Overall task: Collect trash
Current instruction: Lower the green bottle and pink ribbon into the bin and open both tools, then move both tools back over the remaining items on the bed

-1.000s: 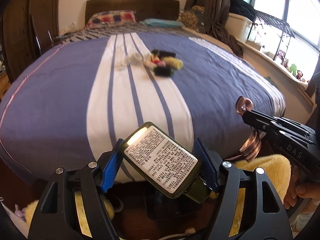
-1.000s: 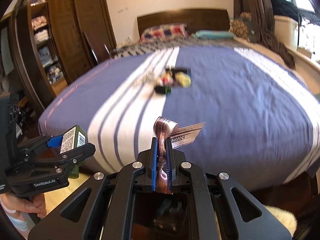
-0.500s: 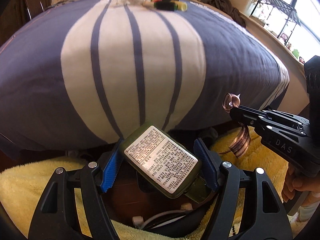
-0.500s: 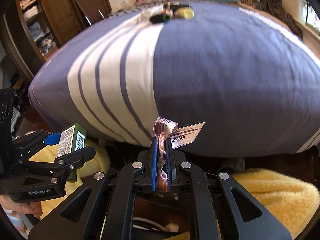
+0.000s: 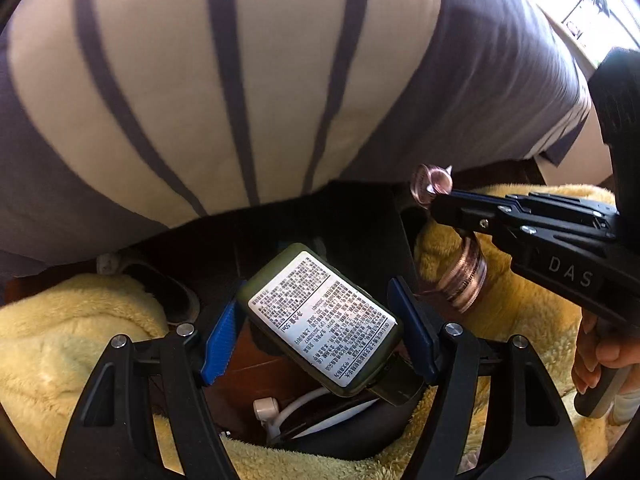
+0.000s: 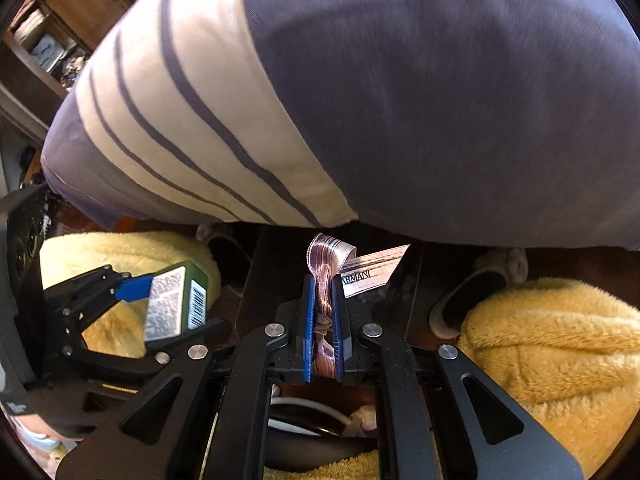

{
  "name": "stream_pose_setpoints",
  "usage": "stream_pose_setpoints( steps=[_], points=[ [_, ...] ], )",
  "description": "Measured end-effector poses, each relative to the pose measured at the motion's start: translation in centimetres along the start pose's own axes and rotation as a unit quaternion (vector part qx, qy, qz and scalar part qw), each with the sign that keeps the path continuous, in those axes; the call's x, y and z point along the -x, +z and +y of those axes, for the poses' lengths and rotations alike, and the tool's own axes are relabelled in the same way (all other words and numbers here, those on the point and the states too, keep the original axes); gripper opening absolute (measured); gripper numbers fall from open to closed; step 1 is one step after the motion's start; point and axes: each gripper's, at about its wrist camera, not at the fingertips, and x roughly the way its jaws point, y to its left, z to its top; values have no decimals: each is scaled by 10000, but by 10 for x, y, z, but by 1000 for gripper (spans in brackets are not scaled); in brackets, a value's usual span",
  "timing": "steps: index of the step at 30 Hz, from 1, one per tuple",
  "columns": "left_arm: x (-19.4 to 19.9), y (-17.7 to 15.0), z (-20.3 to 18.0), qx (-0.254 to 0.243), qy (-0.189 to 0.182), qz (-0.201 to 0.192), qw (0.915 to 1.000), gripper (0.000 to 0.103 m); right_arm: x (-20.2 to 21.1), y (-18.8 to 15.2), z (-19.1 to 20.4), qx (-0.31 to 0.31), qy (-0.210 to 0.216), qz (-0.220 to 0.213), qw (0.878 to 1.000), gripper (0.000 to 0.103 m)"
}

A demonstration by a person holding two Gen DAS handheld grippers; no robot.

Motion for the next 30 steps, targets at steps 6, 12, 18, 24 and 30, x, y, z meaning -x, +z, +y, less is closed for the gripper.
stream_pose_setpoints(
  steps=[6,12,18,24,30],
  points=[
    [-13,3,-2,-57,14,122,9999,67,-12,11,-5,-145,120,161,9997,11],
    [-21,10,-2,-4,19,237,9997,68,-17,21,-7,-218,208,209,9993,13],
    [-12,11,-2,-11,150,121,9998,83,-11,26,-9,-294,185,87,9994,41],
    [17,11,-1,18,269,-189,9995,92,14,30,-6,-226,52,-284,9993,66],
    [60,13,3,70,473,-656,9967,95,54,29,-2,-44,-357,-804,9961,96]
  ],
)
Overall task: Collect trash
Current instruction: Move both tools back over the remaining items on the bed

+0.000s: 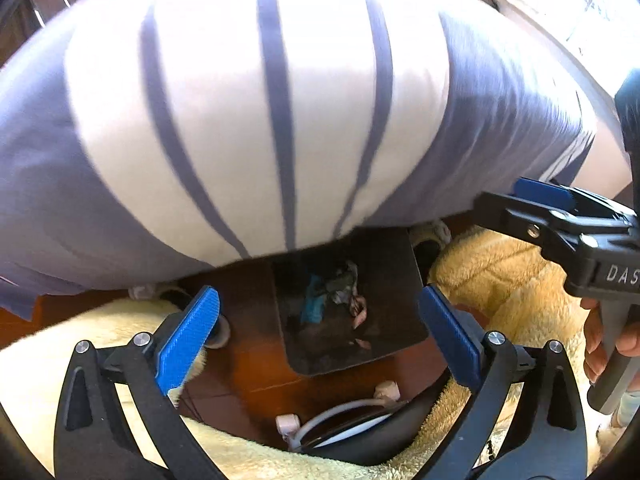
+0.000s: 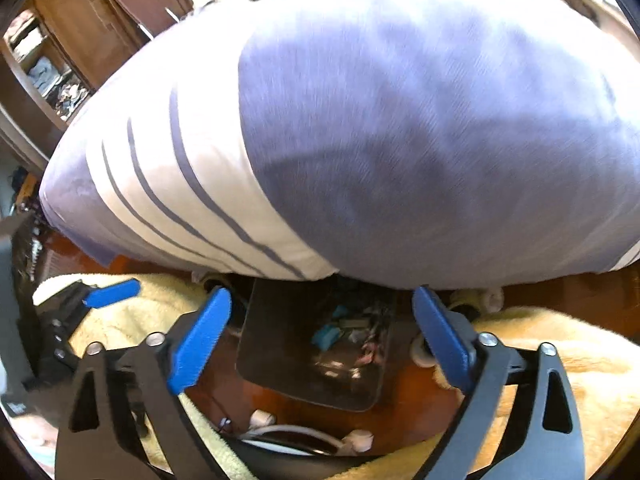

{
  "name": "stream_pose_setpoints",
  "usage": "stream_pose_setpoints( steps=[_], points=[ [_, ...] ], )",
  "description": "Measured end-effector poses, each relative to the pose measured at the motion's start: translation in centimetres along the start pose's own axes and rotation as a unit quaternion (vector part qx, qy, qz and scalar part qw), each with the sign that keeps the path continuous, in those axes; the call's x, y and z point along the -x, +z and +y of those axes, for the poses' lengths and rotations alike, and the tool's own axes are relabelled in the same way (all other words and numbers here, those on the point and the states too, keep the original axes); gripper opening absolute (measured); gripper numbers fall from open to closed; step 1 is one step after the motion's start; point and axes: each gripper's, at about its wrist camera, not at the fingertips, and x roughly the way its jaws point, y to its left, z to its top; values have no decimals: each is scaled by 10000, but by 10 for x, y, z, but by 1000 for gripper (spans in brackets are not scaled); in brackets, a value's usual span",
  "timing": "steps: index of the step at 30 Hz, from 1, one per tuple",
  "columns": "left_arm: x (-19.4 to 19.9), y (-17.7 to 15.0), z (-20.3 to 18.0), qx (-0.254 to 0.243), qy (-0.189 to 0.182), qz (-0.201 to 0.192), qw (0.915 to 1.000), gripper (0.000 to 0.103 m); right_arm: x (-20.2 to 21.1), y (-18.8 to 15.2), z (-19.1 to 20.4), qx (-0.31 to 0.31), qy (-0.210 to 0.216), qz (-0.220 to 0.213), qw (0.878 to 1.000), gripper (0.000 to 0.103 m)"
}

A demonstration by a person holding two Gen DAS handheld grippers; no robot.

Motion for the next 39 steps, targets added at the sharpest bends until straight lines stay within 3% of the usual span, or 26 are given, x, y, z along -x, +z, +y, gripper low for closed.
stream_pose_setpoints(
  steps=[9,18,30,39],
  points=[
    [53,8,5,-1,205,-621,9979,95,42,1,0,-17,-159,-514,9986,99],
    [79,27,11,93,296,-998,9945,95,69,23,-1,58,-305,-956,9949,99],
    [68,97,25,-48,542,-1211,9912,95,65,110,-14,181,-585,-1355,9889,99],
    [39,162,18,-201,396,-1117,9928,95,28,197,-16,342,-490,-1229,9906,99]
  ],
)
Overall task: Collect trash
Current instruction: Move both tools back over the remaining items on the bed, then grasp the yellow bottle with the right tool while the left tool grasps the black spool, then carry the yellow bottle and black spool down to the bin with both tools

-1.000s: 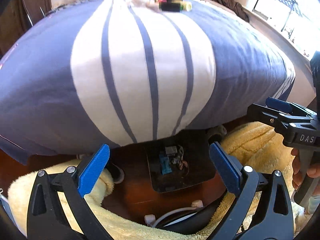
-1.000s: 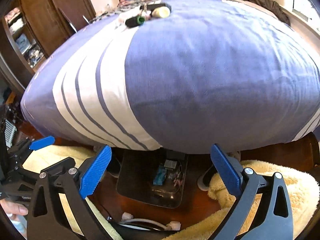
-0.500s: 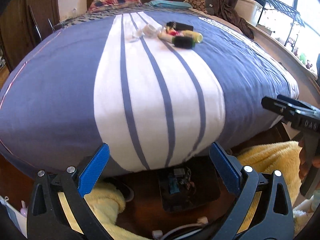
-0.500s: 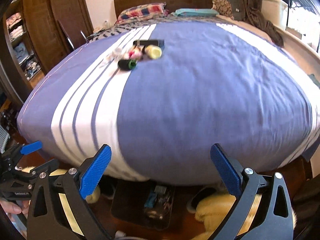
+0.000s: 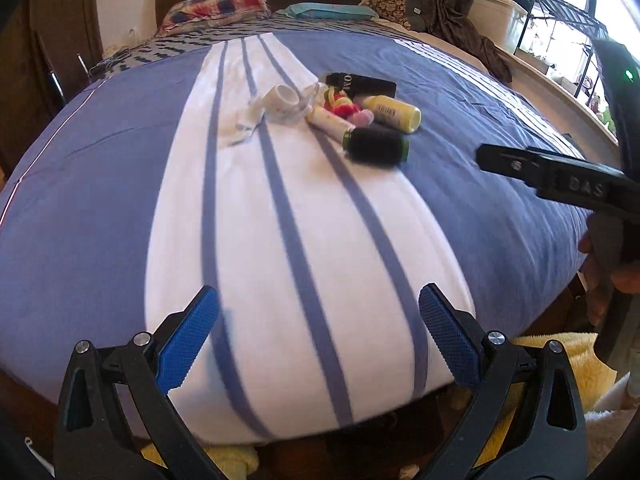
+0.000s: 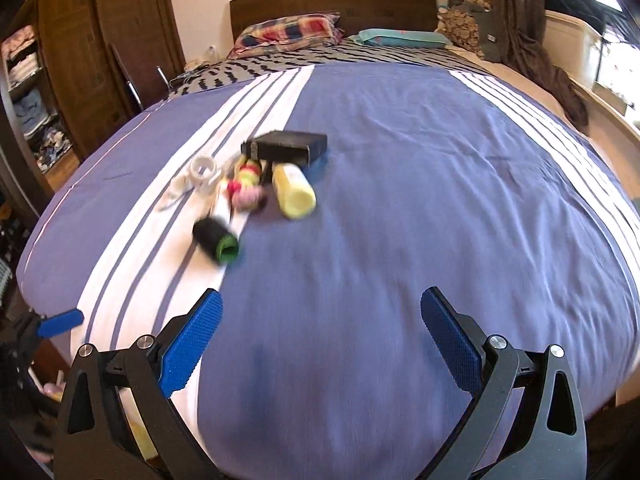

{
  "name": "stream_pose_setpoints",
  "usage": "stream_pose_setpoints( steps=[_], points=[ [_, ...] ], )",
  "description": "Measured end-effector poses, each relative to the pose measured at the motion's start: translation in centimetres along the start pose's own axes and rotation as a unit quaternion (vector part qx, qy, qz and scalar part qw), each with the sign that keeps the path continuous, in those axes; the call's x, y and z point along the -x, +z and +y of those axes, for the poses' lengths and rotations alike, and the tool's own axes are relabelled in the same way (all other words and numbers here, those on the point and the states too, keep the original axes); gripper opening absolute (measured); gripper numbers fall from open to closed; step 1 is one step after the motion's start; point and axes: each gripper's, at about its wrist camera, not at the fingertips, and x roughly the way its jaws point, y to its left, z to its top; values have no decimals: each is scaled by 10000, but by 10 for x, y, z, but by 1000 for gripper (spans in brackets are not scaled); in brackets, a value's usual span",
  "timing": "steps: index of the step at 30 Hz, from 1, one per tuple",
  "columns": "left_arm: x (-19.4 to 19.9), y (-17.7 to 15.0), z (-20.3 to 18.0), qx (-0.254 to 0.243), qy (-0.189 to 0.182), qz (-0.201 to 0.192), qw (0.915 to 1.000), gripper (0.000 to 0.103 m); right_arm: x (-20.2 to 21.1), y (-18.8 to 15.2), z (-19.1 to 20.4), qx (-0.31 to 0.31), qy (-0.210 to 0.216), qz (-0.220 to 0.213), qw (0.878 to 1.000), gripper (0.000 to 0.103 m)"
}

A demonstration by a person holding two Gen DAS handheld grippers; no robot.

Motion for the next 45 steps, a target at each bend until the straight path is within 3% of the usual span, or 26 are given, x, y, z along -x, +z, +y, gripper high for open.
stream_pose_setpoints(
  steps=[3,10,16,19,27,32,34,39,45],
  points=[
    [-12,17,-3,-24,-58,20,10000,95,-21,21,2,51,27,76,10000,97],
    [-39,49,-15,-34,-296,110,9995,95,-72,55,6,53,300,379,9988,65],
    [-57,61,-17,30,-400,170,9990,95,-101,67,11,204,411,563,9974,56],
    [-65,68,-15,114,-479,196,9986,95,-106,71,12,273,528,571,9966,37],
    [-80,84,-24,-30,-484,174,9987,92,-85,70,1,261,573,341,9974,32],
    [-84,91,-31,-142,-472,154,9987,61,-54,57,-17,210,451,86,9987,32],
    [-81,92,-32,-136,-536,158,9983,53,-45,52,-20,220,423,41,9989,32],
    [-64,86,-31,-131,-430,70,9990,53,-19,35,-23,274,327,-59,9991,32],
    [-17,68,-32,-203,-199,-226,9993,53,17,15,-15,366,194,-292,9987,32]
  ],
)
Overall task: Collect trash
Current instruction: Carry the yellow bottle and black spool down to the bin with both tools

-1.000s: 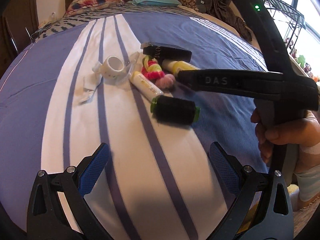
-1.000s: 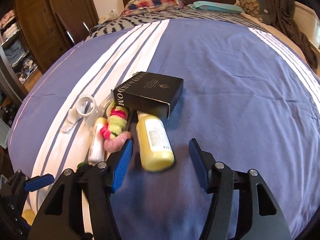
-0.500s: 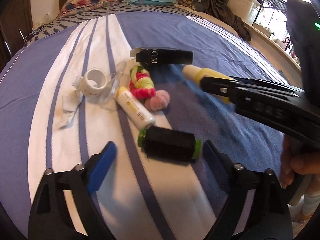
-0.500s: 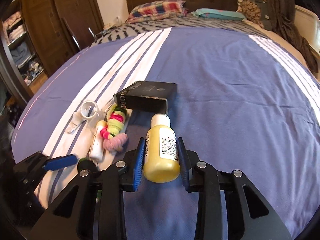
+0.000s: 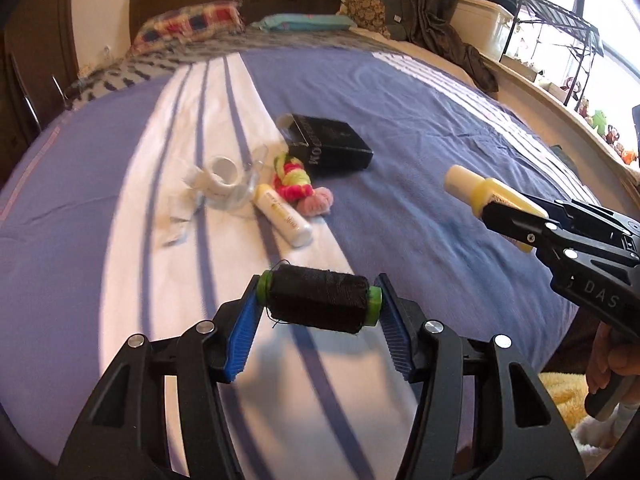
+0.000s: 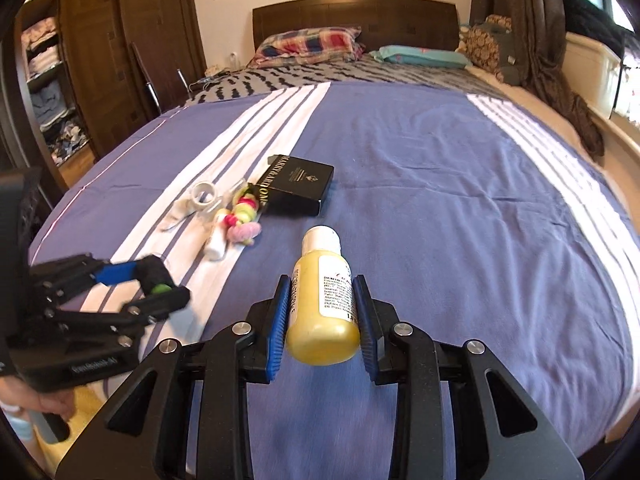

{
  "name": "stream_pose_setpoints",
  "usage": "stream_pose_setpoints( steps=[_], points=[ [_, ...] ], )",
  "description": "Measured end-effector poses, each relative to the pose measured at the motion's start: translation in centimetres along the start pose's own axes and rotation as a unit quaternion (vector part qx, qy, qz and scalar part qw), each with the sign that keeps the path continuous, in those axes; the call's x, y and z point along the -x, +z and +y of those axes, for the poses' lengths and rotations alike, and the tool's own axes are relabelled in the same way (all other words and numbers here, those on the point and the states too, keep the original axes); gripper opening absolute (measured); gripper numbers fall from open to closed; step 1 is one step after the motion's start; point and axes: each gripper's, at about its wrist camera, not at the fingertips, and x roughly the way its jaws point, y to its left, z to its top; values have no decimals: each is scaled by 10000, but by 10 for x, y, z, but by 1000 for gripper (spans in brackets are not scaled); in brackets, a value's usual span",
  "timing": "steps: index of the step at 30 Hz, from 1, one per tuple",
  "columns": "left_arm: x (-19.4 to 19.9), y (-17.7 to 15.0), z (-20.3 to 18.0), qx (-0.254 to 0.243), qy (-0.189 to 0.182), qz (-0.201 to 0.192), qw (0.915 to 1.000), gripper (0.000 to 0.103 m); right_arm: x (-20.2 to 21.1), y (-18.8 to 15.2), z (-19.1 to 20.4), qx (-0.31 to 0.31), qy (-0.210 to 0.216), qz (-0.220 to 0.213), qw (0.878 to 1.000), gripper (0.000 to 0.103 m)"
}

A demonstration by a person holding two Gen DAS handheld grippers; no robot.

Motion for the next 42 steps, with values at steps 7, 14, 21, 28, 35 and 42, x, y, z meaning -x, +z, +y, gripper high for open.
stream_pose_setpoints(
  steps=[7,14,21,28,35,42],
  points=[
    [67,-24,2,126,248,-463,9985,53,46,-19,14,-75,37,-261,9996,32],
    [113,-60,-1,232,221,-716,9969,53,100,-46,33,-119,161,-622,9979,32],
    [141,-102,-7,345,95,-801,9961,53,130,-79,47,-263,380,-789,9958,32],
    [143,-141,-17,274,63,-604,9978,53,128,-121,59,-290,531,-460,9971,32],
    [119,-178,-16,323,51,-112,9994,53,110,-160,58,-310,505,85,9982,32],
    [78,-213,-16,418,-77,534,9977,53,73,-191,59,-400,636,819,9938,32]
  ],
)
